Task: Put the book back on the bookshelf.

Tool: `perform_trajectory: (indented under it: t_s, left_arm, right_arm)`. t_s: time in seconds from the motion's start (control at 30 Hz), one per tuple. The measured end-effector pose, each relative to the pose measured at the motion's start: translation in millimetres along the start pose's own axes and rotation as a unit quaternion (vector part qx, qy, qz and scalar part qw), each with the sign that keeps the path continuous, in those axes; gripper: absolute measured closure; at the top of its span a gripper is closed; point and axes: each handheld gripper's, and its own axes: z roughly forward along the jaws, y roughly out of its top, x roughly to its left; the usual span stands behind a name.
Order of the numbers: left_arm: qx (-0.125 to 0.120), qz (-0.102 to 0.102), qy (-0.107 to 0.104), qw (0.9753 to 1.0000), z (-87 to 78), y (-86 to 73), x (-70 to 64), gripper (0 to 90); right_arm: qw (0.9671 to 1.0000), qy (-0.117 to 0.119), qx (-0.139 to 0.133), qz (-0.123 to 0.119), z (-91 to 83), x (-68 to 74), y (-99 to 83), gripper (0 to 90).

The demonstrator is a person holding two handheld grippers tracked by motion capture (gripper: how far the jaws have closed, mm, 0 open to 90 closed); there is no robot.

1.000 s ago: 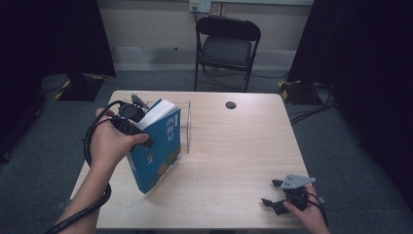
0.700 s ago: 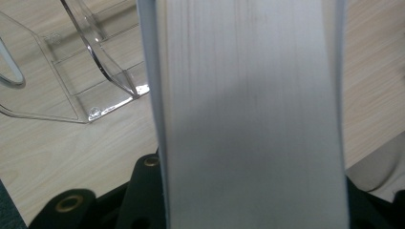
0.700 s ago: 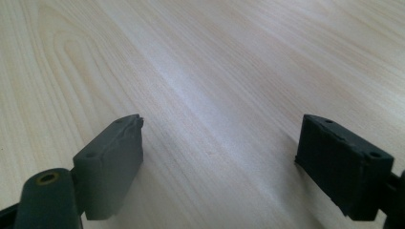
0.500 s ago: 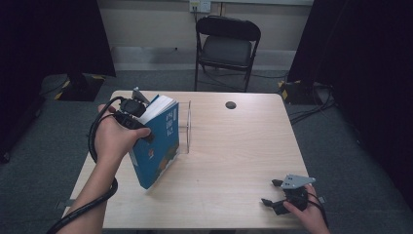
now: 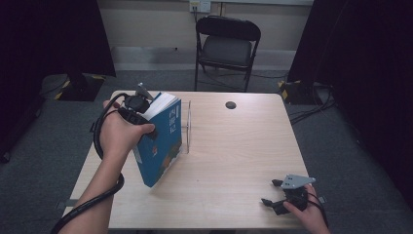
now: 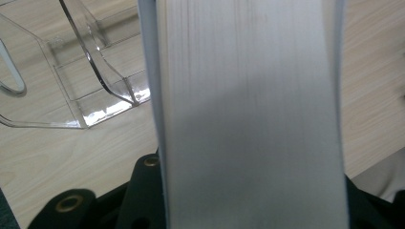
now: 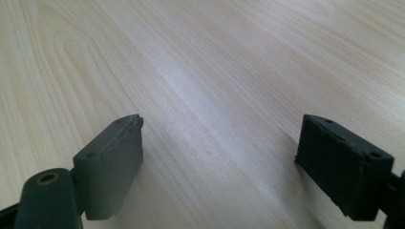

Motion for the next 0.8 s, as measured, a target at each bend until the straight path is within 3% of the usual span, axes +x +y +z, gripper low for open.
perform_trajectory:
  t_s: [0.8]
  left_arm:
    - [-0.017, -0.033, 0.018, 0.9991, 12.5, 22.6, -7.6, 62.0]
  right_arm:
    - [1.0, 0.0, 0.0, 0.0, 0.0, 0.0, 0.0, 15.3]
